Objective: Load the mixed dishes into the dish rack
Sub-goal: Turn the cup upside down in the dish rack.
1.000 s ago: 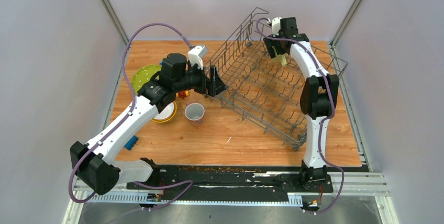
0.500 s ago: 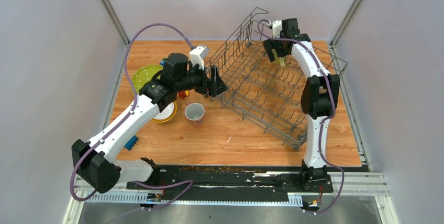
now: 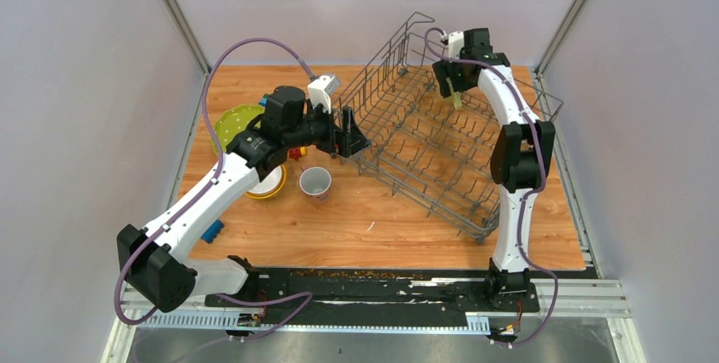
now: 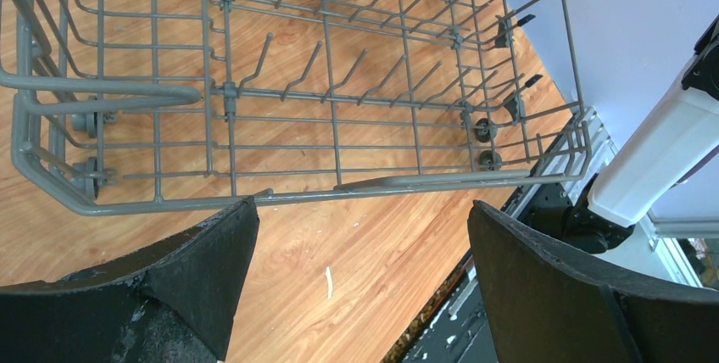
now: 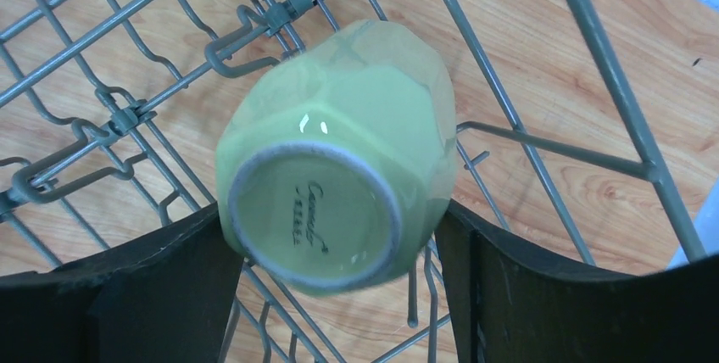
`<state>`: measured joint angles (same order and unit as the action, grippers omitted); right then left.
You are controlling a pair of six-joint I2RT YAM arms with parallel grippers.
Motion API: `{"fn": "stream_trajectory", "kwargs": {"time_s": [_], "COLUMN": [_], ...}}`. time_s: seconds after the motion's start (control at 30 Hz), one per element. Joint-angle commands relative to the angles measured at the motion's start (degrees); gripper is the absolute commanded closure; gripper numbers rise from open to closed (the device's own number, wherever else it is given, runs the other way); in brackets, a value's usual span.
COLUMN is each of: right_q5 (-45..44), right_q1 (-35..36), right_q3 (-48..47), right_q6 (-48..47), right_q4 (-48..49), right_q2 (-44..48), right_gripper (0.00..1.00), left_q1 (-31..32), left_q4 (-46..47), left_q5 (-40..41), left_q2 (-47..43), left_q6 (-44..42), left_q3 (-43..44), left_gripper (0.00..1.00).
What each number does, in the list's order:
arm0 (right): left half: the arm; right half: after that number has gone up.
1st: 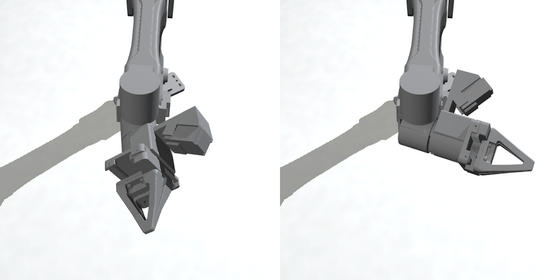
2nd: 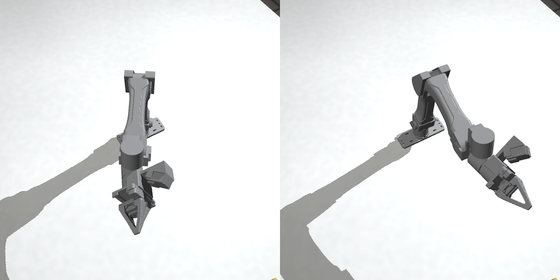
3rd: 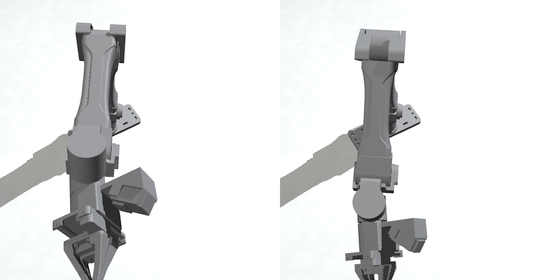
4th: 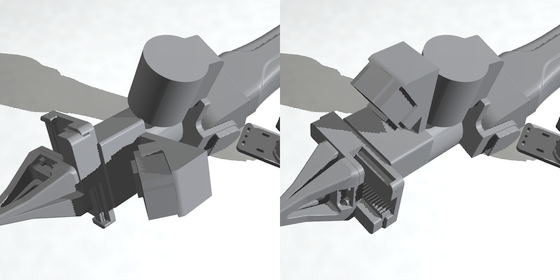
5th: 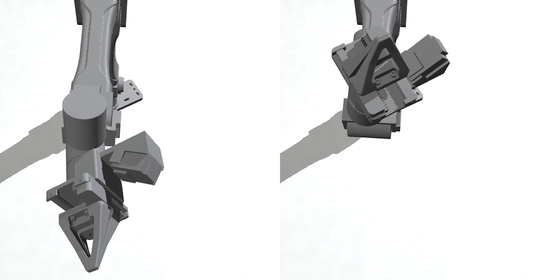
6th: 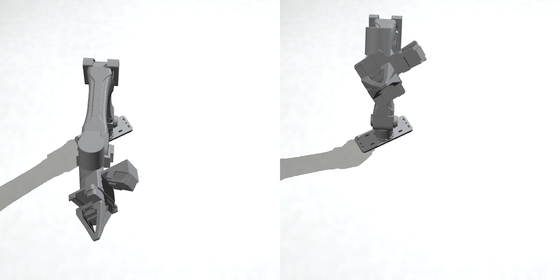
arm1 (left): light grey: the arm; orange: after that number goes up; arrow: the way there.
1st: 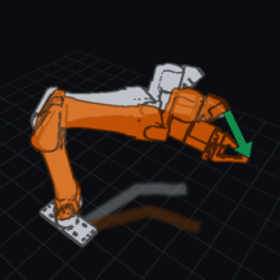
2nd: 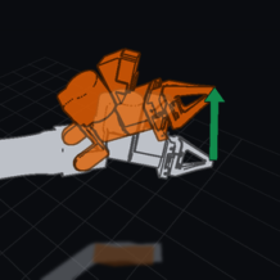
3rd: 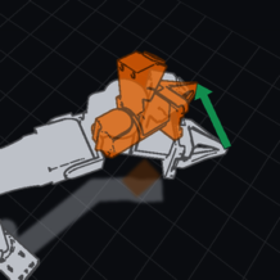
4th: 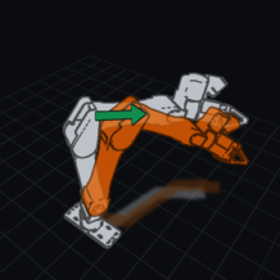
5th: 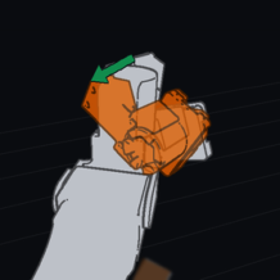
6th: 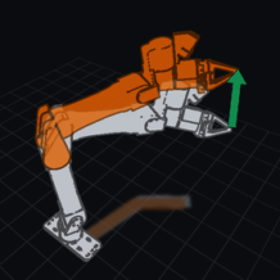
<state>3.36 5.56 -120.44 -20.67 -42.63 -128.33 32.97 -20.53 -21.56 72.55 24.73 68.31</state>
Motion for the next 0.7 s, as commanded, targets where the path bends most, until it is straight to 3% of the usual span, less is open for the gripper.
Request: {"fn": "stream_trajectory", "kwargs": {"time_s": [0.0, 0.23, 0.5, 0.67], "right_q5": [7.10, 9.22, 4.23, 1.14], "right_q1": [-4.09, -4.42, -4.57, -4.60], "right_q3": [-4.81, -5.55, -7.52, -6.79], "right_q6": [5.14, 7.53, 11.12, 11.38], "right_q4": [-2.09, -2.19, -1.00, -0.92], "right_q2": [2.55, 1.83, -0.20, -1.61], "right_gripper": [0.20, 0.08, 0.30, 0.32], "left_q1": [0.20, 0.19, 0.19, 0.25], "left_q4": [0.68, 1.20, 0.86, 0.59], "left_q5": [-0.52, -1.23, -0.73, -0.78], "left_q2": [-0.10, 0.53, 0.04, -0.15], "left_q6": [-0.47, 0.07, 0.05, -0.06], "left_q3": [2.07, 2.16, 1.82, 1.76], "left_gripper": [0.00, 0.00, 0.00, 0.00]}}
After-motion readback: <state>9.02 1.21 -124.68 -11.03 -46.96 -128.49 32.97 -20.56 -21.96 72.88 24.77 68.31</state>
